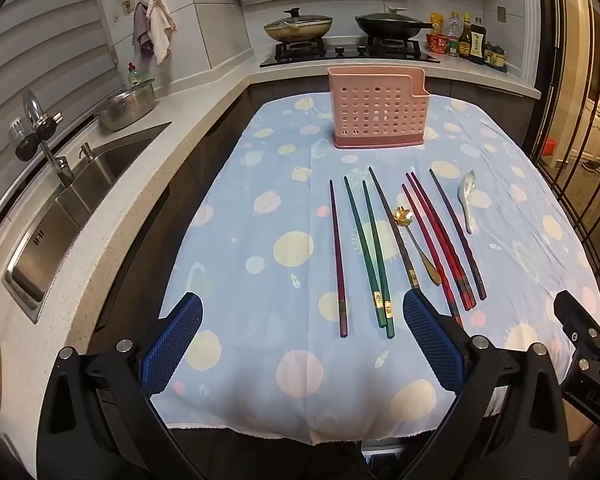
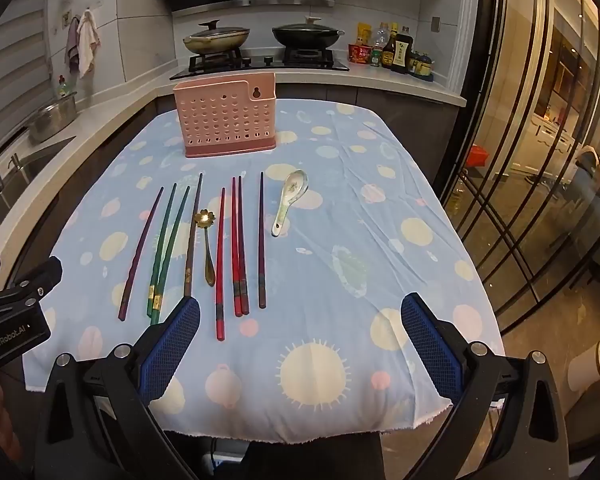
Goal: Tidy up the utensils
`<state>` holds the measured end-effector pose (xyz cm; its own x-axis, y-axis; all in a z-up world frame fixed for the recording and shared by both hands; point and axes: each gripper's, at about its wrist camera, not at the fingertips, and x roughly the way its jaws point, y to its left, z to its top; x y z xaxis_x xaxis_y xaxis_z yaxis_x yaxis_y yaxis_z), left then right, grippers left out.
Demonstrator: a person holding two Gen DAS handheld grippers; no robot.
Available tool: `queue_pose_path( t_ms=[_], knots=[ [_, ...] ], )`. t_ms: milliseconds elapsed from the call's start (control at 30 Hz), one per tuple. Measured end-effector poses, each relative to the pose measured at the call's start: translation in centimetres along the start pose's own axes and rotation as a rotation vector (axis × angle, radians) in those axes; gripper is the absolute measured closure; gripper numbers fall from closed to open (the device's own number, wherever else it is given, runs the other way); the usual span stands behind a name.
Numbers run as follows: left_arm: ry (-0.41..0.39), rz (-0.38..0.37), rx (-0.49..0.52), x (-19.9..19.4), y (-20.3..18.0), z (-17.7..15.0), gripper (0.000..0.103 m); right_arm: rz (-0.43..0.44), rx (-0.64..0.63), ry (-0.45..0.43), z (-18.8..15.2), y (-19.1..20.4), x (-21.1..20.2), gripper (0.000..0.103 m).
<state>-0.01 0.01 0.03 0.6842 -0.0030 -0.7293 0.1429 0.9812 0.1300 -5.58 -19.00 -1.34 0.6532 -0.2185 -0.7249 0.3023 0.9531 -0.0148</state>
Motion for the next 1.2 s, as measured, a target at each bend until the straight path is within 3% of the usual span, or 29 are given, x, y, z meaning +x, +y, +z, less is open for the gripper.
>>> queue_pose_path(
  t_ms=[1200],
  knots=[
    [-0.026,0.011,0.003,-0.6,0.8,-0.1,0.007,-0.018,-0.012,-0.01,0.0,0.8,-0.9,0.006]
  ],
)
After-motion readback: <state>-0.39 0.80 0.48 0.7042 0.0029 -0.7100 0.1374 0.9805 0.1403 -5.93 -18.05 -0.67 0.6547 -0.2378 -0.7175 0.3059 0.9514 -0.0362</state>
